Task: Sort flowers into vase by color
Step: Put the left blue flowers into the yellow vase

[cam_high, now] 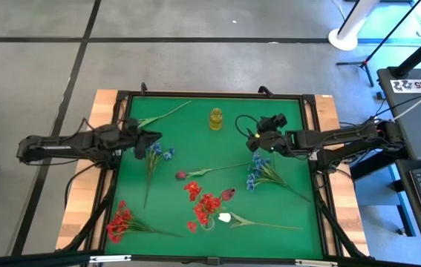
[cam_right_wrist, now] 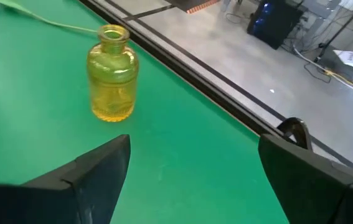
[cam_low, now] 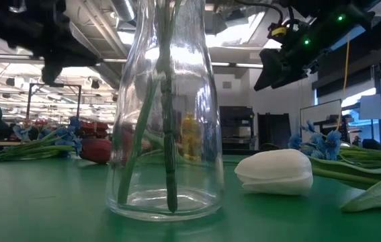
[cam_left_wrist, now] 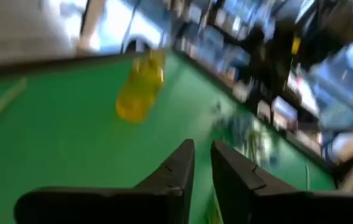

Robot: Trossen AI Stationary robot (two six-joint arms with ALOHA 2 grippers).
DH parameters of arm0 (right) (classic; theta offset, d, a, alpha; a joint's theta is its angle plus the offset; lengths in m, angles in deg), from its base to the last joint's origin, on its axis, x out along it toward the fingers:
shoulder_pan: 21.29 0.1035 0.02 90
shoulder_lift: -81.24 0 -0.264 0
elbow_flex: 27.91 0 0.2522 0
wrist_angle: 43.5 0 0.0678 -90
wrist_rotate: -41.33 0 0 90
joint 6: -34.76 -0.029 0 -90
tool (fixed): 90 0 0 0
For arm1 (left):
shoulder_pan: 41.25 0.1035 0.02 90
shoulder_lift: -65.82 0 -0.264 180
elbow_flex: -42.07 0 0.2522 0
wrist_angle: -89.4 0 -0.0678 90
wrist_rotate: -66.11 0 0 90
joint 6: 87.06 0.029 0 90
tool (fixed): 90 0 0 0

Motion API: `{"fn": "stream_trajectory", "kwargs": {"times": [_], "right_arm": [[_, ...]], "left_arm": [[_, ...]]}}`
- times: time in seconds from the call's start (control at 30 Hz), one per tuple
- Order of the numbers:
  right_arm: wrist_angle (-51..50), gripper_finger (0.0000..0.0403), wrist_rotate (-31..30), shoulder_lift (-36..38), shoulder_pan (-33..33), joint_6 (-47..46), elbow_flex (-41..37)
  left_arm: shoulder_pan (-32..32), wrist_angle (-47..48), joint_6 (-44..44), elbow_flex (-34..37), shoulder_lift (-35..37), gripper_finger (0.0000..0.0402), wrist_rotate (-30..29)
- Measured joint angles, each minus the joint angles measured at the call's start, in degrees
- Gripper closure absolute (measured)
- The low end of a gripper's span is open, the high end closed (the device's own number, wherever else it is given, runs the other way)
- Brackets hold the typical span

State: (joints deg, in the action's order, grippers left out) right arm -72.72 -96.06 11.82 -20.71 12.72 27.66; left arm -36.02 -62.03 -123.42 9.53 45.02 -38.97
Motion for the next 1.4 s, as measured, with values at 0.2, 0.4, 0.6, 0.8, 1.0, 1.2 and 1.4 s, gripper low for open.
{"fn": "stream_trajectory", "kwargs": {"times": [0.2, 0.4, 0.6, 0.8, 1.0, 1.2, 1.4], "right_arm": [[1.09, 0.0049, 0.02, 0.00, 0.02, 2.59, -0.02], [2.30, 0.0049, 2.04, 0.00, 0.02, 4.99, -0.02], [2.00, 0.0049, 4.54, 0.00, 0.08, 5.83, -0.02], [1.66, 0.0049, 4.52, 0.00, 0.13, 5.93, -0.02], [1.91, 0.0049, 4.53, 0.00, 0.13, 5.91, -0.02], [2.44, 0.0049, 4.54, 0.00, 0.13, 5.31, -0.02], [2.45, 0.0049, 4.54, 0.00, 0.13, 4.31, -0.02]], "left_arm": [[-0.98, 23.86, -8.42, -14.84, -7.11, 0.0329, 2.81], [-1.33, 45.41, -19.36, -22.24, -14.79, 0.0328, -2.17], [-3.77, 49.72, -31.34, -18.51, -20.86, 0.0327, 10.69], [-14.35, 41.94, -41.03, -14.17, -27.05, 0.0327, 16.57], [-23.75, 40.73, -49.63, -14.02, -32.11, 0.0327, 6.32], [-28.42, 39.39, -55.64, -14.02, -37.67, 0.0327, -0.84], [-28.70, 37.55, -58.88, -14.00, -44.86, 0.0311, -0.02]]}}
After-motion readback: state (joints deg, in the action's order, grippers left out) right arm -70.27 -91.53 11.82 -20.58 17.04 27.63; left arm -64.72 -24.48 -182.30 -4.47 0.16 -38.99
